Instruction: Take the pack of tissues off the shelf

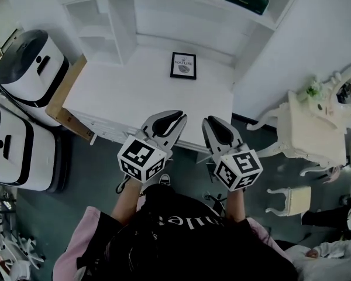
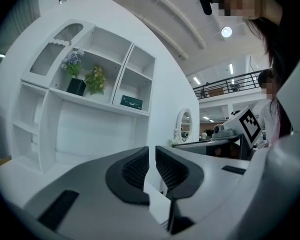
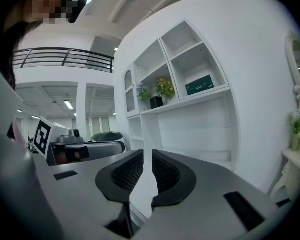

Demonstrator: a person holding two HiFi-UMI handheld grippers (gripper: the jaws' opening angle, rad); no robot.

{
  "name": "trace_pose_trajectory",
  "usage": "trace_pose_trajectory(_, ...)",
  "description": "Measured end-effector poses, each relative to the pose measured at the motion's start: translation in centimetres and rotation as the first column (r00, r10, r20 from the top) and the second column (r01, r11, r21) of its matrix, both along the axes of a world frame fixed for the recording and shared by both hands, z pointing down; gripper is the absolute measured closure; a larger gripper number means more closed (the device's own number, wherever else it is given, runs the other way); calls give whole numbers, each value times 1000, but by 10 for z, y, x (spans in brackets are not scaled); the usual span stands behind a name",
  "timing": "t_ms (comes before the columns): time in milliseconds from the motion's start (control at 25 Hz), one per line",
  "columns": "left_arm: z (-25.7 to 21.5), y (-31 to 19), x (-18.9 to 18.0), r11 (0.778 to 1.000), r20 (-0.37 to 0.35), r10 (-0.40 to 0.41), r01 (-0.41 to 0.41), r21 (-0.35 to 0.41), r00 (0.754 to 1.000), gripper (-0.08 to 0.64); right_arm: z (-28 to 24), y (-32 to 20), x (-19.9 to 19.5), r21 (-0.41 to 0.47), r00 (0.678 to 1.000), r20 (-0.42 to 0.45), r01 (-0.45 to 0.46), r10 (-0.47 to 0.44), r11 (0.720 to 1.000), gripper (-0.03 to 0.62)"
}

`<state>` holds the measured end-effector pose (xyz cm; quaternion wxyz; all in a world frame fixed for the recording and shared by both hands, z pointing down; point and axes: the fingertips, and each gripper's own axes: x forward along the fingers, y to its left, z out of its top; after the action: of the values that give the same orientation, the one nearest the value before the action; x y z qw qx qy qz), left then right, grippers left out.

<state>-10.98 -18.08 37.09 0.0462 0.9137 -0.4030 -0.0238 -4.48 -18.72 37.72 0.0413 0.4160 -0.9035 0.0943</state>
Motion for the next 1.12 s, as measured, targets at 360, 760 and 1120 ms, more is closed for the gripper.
trace_pose_trajectory(360, -16, -64, 6, 991, 52, 120, -122, 53, 991, 520, -16, -55, 2, 45, 995, -18, -93, 94, 995, 526)
trace_pose_trajectory(760, -45, -122, 21, 988, 37, 123, -126, 90, 992, 518, -55, -115, 41, 136, 987, -41, -147, 154, 980, 526)
trace_pose_trajectory(1120, -82, -174, 37, 987, 31, 88, -92, 134, 996, 518, -108, -177, 81, 211, 988, 25, -152, 150, 966, 525)
